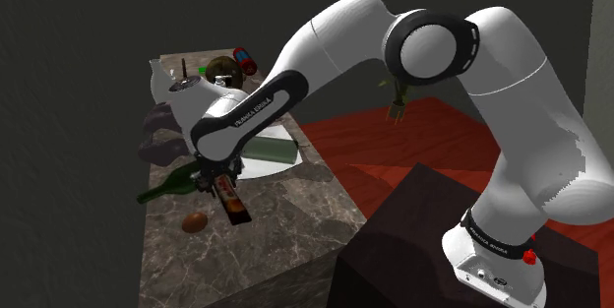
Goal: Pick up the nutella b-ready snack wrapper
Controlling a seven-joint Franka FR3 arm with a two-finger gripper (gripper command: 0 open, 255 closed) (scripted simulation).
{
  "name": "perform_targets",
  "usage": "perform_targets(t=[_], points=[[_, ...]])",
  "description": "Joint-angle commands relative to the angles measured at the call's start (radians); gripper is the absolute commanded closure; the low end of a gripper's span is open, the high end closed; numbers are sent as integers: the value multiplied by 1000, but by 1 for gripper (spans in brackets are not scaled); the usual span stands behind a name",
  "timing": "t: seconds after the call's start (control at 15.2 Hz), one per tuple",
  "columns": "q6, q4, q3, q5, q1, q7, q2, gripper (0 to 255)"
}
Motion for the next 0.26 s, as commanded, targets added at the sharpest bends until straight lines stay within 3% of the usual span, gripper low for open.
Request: perform_targets(t=[0.0,0.2], points=[[-18,0,4,4,-2,-3,-18,255],[-27,0,6,7,-4,-5,-27,255]])
